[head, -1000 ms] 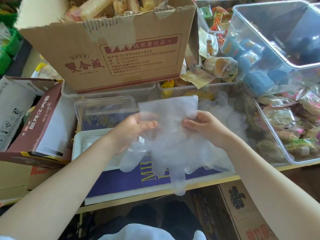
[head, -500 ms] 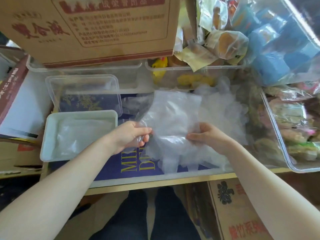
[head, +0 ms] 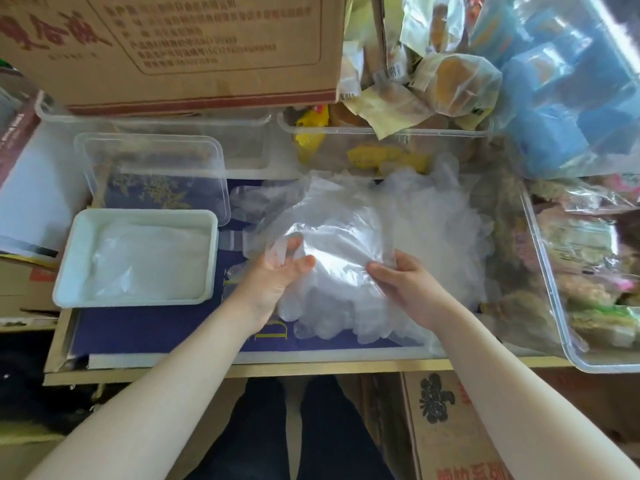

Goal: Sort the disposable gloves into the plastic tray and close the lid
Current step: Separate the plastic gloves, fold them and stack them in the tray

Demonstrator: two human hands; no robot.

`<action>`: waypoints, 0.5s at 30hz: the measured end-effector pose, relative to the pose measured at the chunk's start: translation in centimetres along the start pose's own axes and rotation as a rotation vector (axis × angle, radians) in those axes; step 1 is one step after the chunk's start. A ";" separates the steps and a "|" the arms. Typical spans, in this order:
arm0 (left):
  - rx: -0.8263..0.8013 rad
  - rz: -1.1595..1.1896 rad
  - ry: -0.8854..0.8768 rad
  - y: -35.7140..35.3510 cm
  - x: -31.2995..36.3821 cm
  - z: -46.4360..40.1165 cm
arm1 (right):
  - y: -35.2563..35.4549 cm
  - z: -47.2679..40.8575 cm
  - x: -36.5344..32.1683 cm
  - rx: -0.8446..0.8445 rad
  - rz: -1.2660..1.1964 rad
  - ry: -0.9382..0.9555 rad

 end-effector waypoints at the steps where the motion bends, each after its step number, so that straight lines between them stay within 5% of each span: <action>1: 0.012 -0.007 -0.020 -0.1 0.0 -0.1 | -0.1 -0.1 0.2 -0.007 -0.002 -0.002; 7: 0.178 -0.292 -0.070 0.3 0.8 -0.4 | 0.0 -0.5 -0.1 -0.003 -0.050 -0.010; 15: 0.218 -0.134 -0.091 1.0 1.1 -0.9 | 0.8 -0.9 -1.5 -0.022 -0.052 0.099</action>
Point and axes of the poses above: each hand's wrist, its own z-axis away from the middle knuckle, its own y-axis out of the back of the hand, x = y × z, the point moved 6 cm from there along -z, towards the middle knuckle, and after that the axes turned 5 degrees about -x, right-handed, at the moved point
